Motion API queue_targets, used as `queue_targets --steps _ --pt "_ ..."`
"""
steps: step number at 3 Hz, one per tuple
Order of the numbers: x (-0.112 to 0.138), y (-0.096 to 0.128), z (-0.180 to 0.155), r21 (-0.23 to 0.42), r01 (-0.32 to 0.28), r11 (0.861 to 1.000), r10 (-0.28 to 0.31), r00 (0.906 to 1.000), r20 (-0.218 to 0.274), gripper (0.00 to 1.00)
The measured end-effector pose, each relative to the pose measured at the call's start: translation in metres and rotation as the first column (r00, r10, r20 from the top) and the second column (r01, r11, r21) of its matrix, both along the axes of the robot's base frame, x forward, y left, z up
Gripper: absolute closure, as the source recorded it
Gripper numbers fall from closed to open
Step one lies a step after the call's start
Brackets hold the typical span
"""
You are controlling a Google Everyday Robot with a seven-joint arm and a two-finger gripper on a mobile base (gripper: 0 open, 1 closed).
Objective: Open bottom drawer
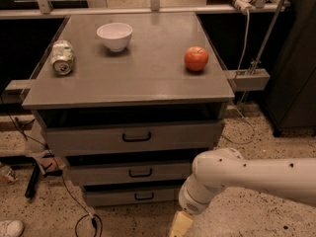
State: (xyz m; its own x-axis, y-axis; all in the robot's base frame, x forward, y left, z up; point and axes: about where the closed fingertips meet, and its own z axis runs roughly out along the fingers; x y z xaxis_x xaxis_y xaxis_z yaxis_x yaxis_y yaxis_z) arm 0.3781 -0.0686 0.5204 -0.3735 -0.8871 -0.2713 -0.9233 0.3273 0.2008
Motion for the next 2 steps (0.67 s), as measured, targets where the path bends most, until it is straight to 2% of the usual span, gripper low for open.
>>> queue_targets --steps 1,2 --pt "0.0 0.0 0.0 0.0 0.0 1.0 0.0 1.0 0.0 0.0" --pt "0.0 0.009 -0.026 0.047 0.009 0.999 -0.008 0.9993 -0.036 0.0"
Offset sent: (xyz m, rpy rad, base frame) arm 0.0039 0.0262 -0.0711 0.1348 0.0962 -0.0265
